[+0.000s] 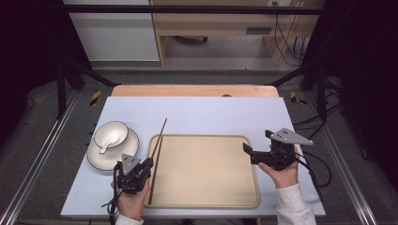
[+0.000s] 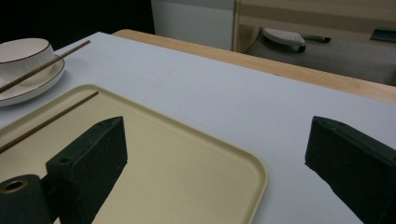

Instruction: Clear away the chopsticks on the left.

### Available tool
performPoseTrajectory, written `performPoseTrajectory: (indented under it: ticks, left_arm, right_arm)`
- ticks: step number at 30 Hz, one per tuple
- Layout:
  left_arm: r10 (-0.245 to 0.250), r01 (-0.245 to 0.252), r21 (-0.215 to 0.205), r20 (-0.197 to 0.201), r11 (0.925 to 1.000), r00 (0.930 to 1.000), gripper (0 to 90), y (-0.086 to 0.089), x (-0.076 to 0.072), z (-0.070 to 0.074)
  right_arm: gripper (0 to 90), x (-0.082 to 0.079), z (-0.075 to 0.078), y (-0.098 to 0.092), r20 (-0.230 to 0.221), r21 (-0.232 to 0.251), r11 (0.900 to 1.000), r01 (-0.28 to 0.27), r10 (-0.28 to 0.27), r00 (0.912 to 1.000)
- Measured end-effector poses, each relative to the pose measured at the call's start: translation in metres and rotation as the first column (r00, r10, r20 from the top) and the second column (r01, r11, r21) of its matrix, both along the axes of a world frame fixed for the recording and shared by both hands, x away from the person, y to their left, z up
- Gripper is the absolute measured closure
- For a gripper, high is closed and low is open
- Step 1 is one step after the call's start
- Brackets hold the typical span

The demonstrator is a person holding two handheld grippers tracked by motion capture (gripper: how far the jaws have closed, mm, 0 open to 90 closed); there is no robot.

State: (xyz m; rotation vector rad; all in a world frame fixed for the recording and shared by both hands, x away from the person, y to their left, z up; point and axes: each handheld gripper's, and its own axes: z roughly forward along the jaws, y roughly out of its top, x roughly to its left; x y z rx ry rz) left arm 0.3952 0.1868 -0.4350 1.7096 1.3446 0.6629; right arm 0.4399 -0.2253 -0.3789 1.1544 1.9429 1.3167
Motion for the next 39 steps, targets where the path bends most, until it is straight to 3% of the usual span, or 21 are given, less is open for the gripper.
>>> performPoseTrajectory:
  ticks: [7,16,39]
  left_arm:
    - [-0.006,0.006,-0.026,-0.005,0.9996,1.0000,84.1,-0.015,-0.005,-0.014]
    - [-0.015,0.015,-0.006,-0.023,0.9999,0.9996,84.1,-0.031,-0.008,-0.029]
    - [0.000,0.004,0.038,-0.103,0.9993,0.9946,84.1,-0.040,-0.009,-0.051]
  right_arm:
    - [5.9,0.000,0.000,0.000,0.000,0.000,1.000,-0.005,0.005,1.0000]
    - [5.9,0.002,-0.003,0.003,-0.010,-0.009,1.000,-0.007,0.007,0.9999]
    - [5.9,0.003,-0.005,0.005,-0.017,-0.017,1.000,-0.011,0.011,0.9998]
